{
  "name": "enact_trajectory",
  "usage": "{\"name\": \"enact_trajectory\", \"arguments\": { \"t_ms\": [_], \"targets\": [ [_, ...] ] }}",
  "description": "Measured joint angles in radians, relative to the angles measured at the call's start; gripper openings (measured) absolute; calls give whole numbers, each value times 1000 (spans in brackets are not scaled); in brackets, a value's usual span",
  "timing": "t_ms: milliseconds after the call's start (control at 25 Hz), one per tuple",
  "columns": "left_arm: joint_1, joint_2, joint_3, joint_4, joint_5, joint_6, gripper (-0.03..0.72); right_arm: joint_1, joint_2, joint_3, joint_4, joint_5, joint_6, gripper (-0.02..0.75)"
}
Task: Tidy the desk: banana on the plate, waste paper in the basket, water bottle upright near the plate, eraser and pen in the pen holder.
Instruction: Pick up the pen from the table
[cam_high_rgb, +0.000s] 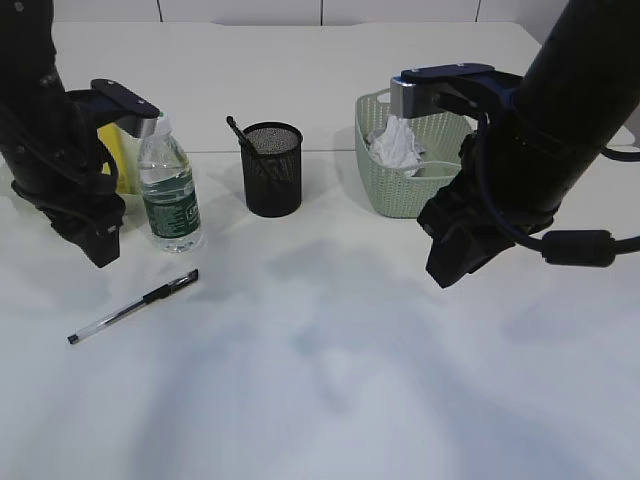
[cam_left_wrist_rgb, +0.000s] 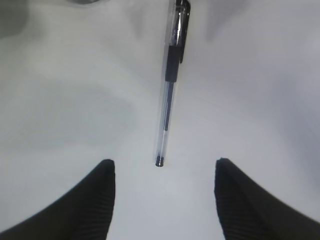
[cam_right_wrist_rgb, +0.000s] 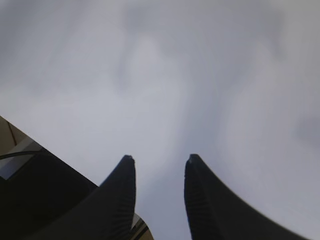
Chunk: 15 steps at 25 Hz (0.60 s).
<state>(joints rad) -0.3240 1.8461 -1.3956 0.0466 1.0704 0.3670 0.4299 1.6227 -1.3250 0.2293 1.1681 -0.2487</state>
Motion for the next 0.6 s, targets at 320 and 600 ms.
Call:
{"name": "enact_trajectory", "arguments": {
  "t_ms": [320,600],
  "targets": [
    [22,-55,235,7,-140,-3,445,0,0,0,0,-2,-2,250],
    [27,-55,322,42,-341,49,445,0,0,0,1,-3,-2,249]
  ]
}}
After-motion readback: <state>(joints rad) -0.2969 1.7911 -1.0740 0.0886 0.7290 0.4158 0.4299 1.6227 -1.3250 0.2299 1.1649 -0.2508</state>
